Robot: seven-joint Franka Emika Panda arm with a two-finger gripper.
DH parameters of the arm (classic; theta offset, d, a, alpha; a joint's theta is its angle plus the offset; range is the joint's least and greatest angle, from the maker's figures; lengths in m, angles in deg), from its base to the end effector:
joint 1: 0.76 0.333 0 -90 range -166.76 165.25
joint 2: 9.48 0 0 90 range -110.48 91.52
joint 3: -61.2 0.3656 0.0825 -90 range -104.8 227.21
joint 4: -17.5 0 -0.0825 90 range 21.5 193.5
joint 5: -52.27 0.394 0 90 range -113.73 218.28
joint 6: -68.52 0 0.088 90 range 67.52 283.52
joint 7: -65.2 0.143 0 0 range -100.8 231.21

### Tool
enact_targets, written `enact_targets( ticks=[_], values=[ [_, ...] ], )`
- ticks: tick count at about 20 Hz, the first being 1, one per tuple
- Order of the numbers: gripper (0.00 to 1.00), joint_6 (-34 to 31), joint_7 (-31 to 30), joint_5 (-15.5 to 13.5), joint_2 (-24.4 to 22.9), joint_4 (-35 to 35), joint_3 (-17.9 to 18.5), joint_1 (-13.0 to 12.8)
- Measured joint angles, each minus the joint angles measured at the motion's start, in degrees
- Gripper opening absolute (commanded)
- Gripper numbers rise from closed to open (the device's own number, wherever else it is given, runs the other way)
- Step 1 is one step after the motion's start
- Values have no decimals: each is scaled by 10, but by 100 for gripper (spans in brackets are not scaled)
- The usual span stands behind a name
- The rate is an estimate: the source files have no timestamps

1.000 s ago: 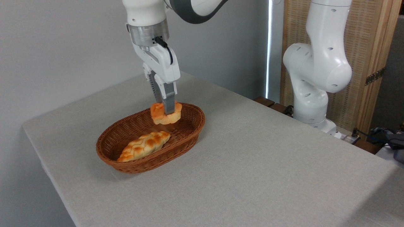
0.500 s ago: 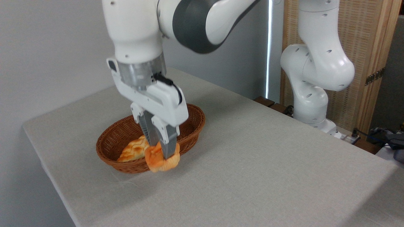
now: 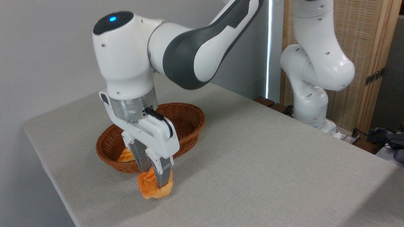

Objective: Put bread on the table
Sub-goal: 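Carry the roll past the basket rim and lower it onto the table, then open the gripper to release the roll and raise the gripper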

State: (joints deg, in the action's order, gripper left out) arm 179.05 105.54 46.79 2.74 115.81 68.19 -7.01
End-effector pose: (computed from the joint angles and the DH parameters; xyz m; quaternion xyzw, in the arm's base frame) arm 0.6440 -0.0068 0.4701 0.9455 -0.3241 0.0121 0.0296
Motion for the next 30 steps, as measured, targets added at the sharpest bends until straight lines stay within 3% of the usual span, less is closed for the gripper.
enact_targets(
  ticks=[4,6,21,30],
  values=[
    [91,7,0,8,13,-1,-2,-1],
    [100,15,0,8,15,-1,-2,-1],
    [100,15,-8,8,7,-13,-3,-1],
    [100,-154,-35,-10,-60,-64,-12,-1]
  ],
)
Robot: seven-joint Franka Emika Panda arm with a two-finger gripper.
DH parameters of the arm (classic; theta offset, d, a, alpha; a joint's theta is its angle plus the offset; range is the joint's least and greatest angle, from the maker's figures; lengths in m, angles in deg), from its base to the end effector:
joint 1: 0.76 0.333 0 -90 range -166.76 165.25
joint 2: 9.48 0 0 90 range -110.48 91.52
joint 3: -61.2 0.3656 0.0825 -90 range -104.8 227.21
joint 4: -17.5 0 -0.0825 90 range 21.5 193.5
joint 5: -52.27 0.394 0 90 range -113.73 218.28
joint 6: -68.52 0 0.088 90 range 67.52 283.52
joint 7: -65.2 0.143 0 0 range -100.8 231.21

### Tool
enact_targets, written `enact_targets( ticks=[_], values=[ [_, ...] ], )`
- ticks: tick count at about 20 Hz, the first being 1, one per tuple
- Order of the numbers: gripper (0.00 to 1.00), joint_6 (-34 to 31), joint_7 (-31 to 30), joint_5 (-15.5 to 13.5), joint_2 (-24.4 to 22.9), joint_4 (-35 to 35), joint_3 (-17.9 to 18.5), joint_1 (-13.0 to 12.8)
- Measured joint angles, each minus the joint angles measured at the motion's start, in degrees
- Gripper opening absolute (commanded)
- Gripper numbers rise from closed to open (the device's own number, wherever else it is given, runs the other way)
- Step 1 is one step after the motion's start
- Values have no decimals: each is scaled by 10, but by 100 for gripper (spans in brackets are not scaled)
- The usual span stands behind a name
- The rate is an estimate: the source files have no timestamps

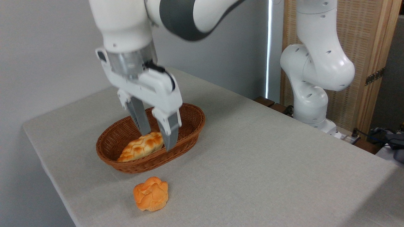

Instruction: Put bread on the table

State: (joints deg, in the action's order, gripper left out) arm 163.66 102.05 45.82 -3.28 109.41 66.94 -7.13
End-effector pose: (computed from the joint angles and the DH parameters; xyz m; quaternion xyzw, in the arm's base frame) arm 0.6034 -0.0246 0.5673 0.9475 -0.3148 -0.0086 0.0559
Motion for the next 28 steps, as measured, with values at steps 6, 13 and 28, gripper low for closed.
enact_targets(
  ticks=[6,13,28],
  values=[
    [100,-61,-1,16,-62,-9,-42,1],
    [100,-61,-4,42,-71,2,-68,29],
    [100,-53,-4,62,-73,2,-68,33]
  ],
)
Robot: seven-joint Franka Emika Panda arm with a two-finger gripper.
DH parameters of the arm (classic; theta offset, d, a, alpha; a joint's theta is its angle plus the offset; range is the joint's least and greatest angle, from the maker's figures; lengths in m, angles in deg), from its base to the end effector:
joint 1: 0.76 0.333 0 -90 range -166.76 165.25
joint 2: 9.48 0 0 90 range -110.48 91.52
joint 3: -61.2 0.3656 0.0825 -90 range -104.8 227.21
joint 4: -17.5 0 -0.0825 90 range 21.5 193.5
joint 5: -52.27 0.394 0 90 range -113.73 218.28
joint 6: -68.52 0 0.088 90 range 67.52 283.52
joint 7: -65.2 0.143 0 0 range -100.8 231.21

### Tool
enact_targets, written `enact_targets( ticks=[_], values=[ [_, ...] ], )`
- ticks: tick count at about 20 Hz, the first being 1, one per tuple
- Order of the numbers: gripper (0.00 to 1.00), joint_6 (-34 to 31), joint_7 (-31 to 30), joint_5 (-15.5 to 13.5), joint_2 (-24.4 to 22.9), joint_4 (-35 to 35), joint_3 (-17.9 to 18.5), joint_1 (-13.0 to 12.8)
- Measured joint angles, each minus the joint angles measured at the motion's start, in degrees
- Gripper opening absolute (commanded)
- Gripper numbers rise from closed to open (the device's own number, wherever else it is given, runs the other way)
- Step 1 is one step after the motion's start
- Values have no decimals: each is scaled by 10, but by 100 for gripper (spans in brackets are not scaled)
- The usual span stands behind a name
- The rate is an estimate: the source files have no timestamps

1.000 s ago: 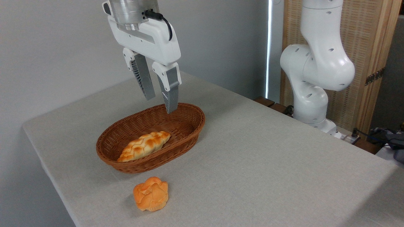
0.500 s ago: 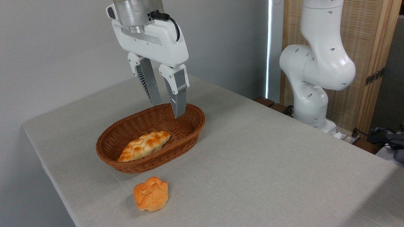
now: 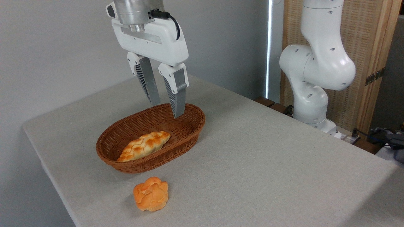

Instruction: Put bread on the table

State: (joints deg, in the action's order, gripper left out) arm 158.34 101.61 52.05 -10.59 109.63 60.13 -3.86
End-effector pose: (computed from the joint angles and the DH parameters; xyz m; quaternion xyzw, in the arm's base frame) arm 0.5543 -0.0411 0.6308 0.9379 -0.3467 -0.0096 0.0046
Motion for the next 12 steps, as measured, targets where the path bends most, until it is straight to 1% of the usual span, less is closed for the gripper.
enact_targets(
  ticks=[12],
  values=[
    [100,12,0,0,0,0,0,0]
  ],
)
